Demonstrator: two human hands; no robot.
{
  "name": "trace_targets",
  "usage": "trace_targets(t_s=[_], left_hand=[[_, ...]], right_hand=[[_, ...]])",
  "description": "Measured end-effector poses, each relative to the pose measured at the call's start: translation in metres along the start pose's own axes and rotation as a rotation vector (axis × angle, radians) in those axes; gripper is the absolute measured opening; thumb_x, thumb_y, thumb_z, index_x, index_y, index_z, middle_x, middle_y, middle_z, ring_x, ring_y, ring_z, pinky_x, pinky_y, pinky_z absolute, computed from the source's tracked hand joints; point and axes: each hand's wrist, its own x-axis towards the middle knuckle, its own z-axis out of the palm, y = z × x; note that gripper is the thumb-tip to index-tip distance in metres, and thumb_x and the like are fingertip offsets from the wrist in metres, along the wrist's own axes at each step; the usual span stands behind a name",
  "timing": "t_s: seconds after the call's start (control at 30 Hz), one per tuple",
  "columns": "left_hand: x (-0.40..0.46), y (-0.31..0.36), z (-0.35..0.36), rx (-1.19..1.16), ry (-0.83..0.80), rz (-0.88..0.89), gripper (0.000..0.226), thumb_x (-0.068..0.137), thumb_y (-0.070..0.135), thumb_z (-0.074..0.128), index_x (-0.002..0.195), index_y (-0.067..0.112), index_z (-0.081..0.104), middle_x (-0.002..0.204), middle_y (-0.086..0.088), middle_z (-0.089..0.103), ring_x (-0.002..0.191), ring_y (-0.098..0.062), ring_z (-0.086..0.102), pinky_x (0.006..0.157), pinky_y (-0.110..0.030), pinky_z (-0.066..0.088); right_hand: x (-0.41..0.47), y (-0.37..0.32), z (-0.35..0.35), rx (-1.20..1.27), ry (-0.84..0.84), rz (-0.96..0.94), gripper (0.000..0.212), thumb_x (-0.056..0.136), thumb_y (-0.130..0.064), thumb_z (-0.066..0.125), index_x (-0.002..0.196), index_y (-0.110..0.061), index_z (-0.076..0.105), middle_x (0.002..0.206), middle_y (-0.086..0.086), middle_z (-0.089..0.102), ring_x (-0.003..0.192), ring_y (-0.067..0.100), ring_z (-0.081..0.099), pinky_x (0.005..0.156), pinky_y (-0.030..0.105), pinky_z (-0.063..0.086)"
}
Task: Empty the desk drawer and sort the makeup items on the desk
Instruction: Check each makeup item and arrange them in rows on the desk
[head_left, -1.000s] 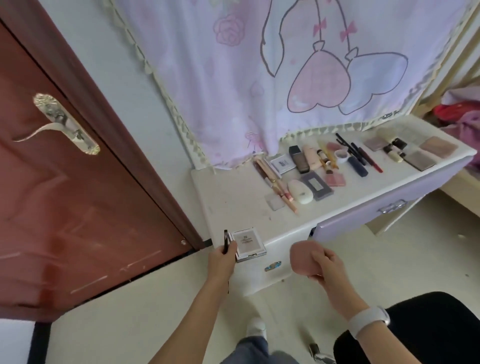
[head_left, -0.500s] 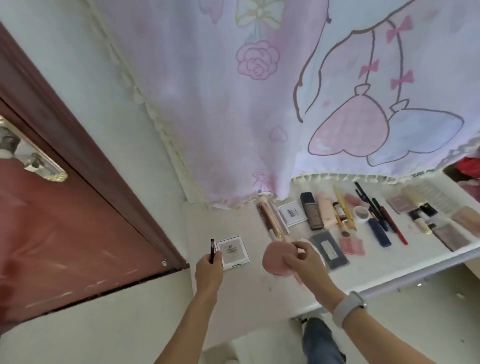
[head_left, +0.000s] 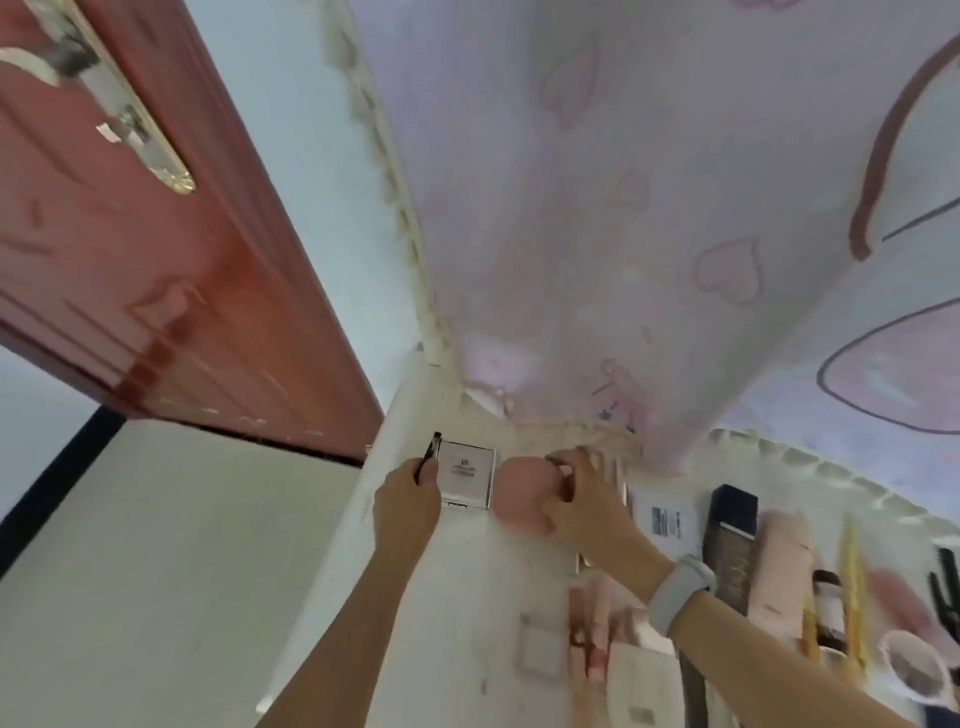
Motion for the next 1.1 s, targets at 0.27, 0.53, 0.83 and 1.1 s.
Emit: trace_targets(t_s=[0.27,0.53,0.83,1.1], left_hand=[[0.011,-0.013,0.01,0.059,0.093,0.164,0.028,0.091,0.016,0.044,0.063,0.016,0.042,0.083,-0.007,0.044,0.057,-0.014,0.042,0.048,-0.025,0.025],[-0.007,-0.033,0.015,-0.095,0.243,0.304,0.041,0.093,0.003,0.041,0.131,0.011,0.049,0.108,-0.002,0.042,0.085,-0.016,0.047,0.068,-0.012,0.027],[-0.116,-0.026,0.0,-0.579,0.099,0.408,0.01,0.086,0.005,0.057,0.094,0.009,0.06,0.082,-0.003,0.065,0.047,-0.009,0.06,0.054,-0.027,0.054],[-0.199,-0.034,0.014,-0.5,-0.211,0.645,0.013,0.081,0.005,0.065,0.08,0.017,0.063,0.073,0.0,0.07,0.049,-0.009,0.059,0.049,-0.019,0.042]], right_hand=[[0.022,0.005,0.005,-0.438,0.155,-0.224,0.034,0.09,-0.025,0.047,0.122,-0.013,0.048,0.122,0.005,0.04,0.106,0.027,0.05,0.094,0.031,0.038],[0.019,0.018,0.01,-0.556,0.333,-0.512,0.026,0.093,-0.023,0.042,0.115,-0.015,0.056,0.107,0.003,0.058,0.102,0.021,0.051,0.088,0.029,0.035],[-0.092,0.054,-0.024,-0.037,0.295,-0.525,0.019,0.092,-0.013,0.051,0.108,-0.015,0.061,0.088,-0.003,0.062,0.076,0.012,0.056,0.066,0.012,0.039],[-0.154,0.066,-0.014,0.378,0.013,-0.384,0.012,0.091,-0.009,0.054,0.081,-0.008,0.061,0.058,0.004,0.051,0.045,0.009,0.04,0.043,0.015,0.033]])
